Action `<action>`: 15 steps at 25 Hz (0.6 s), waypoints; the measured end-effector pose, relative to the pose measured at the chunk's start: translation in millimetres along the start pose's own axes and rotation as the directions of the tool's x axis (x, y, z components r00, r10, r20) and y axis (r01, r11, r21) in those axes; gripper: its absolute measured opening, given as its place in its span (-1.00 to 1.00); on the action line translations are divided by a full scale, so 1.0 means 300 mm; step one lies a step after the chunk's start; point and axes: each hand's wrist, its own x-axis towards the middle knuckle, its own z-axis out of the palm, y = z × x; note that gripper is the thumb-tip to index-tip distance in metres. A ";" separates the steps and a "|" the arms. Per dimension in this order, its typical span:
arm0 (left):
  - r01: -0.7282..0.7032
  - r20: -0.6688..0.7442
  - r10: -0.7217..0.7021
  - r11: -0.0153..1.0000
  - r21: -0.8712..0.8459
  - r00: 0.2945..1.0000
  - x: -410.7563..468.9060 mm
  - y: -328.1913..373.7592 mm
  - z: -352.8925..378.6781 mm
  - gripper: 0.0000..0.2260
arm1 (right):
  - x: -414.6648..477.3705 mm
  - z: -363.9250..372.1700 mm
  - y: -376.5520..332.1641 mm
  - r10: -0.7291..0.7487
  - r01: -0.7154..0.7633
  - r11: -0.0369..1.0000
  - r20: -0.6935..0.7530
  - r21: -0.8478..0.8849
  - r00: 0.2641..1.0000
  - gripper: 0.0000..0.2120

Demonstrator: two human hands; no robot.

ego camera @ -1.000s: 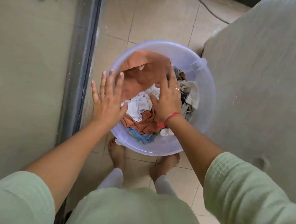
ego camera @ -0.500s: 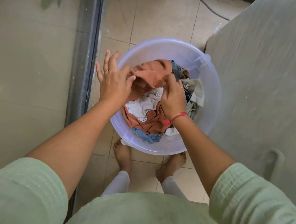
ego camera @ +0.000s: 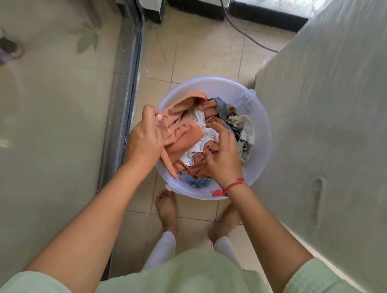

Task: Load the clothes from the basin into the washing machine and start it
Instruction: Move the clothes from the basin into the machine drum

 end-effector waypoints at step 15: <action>0.133 0.277 -0.194 0.966 0.224 0.941 -0.054 -0.106 -0.059 -0.66 | 0.356 0.057 -0.077 -0.245 0.355 0.814 0.283 -0.459 0.927 -0.80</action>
